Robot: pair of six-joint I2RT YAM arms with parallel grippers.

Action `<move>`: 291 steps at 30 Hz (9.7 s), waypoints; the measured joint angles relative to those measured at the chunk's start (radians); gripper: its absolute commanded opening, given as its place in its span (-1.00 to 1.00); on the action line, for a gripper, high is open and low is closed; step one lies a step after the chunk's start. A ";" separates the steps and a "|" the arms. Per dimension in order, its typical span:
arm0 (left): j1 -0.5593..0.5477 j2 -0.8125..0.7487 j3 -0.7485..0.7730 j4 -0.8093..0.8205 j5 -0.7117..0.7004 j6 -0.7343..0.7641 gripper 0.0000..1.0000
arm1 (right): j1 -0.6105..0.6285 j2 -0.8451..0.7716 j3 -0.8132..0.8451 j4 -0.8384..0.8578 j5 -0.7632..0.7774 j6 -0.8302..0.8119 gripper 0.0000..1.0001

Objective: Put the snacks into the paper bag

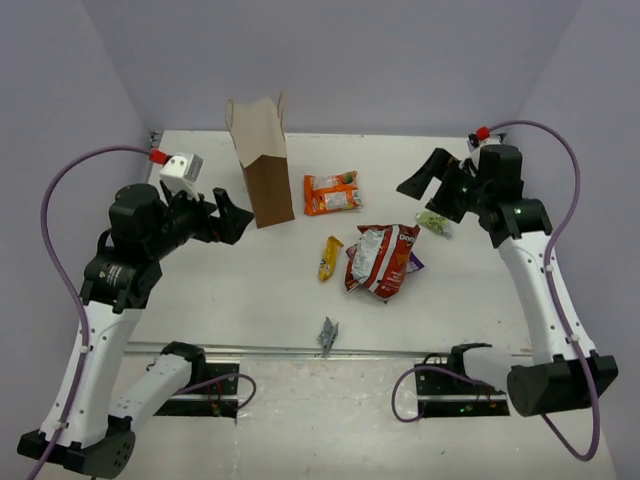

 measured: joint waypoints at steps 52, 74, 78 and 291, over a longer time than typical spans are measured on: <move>0.000 0.125 0.143 0.038 -0.425 -0.056 1.00 | 0.150 1.218 0.686 -0.010 -0.090 -0.097 -1.00; 0.000 0.162 0.141 0.039 -0.363 -0.043 1.00 | 0.257 0.631 0.956 0.226 -0.486 -0.042 -1.00; 0.000 0.162 0.141 0.039 -0.361 -0.030 1.00 | 0.291 0.680 1.006 0.367 -0.564 0.085 -1.00; -0.131 -0.003 0.053 0.032 -0.679 0.061 1.00 | 0.178 0.472 0.036 -0.192 0.644 0.387 -0.18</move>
